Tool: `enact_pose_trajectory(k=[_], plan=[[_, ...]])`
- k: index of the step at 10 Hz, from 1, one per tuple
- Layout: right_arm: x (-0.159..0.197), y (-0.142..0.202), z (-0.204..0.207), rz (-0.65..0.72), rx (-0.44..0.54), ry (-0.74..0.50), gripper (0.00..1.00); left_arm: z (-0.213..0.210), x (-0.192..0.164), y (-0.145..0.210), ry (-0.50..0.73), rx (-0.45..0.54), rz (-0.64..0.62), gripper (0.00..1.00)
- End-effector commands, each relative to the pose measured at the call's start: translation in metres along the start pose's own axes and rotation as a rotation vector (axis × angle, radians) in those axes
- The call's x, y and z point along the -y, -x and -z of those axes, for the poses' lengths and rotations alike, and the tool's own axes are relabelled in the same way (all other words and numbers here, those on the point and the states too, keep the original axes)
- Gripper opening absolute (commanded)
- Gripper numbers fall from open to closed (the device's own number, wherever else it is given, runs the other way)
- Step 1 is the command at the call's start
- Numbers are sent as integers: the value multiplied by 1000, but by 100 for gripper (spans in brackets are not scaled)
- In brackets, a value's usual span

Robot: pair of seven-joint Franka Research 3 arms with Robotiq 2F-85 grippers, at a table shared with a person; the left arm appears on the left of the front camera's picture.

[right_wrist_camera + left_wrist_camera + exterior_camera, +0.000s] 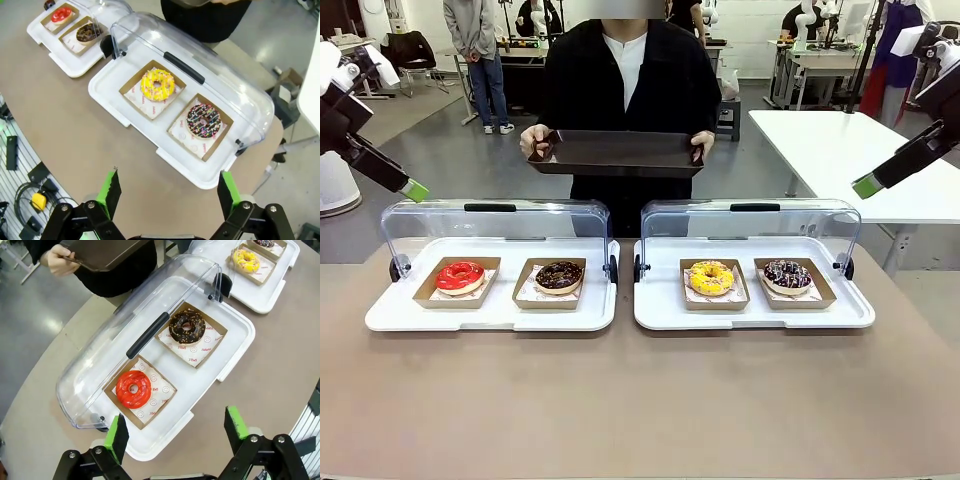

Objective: Provide the desired donut to the person.
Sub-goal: Pick up and lift the Paper togo box containing the Donut pointed at by the person.

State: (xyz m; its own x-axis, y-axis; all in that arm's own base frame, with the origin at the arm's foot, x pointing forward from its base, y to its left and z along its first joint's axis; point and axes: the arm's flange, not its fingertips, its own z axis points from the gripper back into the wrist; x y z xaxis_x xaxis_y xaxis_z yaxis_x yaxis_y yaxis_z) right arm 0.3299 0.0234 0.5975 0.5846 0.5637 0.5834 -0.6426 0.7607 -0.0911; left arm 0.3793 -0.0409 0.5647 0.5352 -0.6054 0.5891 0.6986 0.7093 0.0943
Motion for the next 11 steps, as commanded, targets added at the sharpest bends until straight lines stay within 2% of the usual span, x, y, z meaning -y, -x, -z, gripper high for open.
enact_pose_trajectory(k=[1,2,4,5,7,8,11], plan=[[26,-10,-26,-55,42,-209,100,-14,-25,-7,191,43,101,100],[51,-19,-51,-31,97,-203,100,-32,-45,-12,266,99,147,100],[81,-27,-93,-99,272,-369,100,-59,-75,-23,340,166,189,100],[103,-25,-95,-123,323,-445,100,-60,-88,-24,388,185,210,100],[151,-9,-74,-260,490,-670,100,-45,-116,-17,515,282,308,100],[167,0,-57,-287,537,-735,100,-37,-128,-9,576,355,342,100],[198,32,-10,-275,599,-800,100,-14,-159,20,691,522,370,100]])
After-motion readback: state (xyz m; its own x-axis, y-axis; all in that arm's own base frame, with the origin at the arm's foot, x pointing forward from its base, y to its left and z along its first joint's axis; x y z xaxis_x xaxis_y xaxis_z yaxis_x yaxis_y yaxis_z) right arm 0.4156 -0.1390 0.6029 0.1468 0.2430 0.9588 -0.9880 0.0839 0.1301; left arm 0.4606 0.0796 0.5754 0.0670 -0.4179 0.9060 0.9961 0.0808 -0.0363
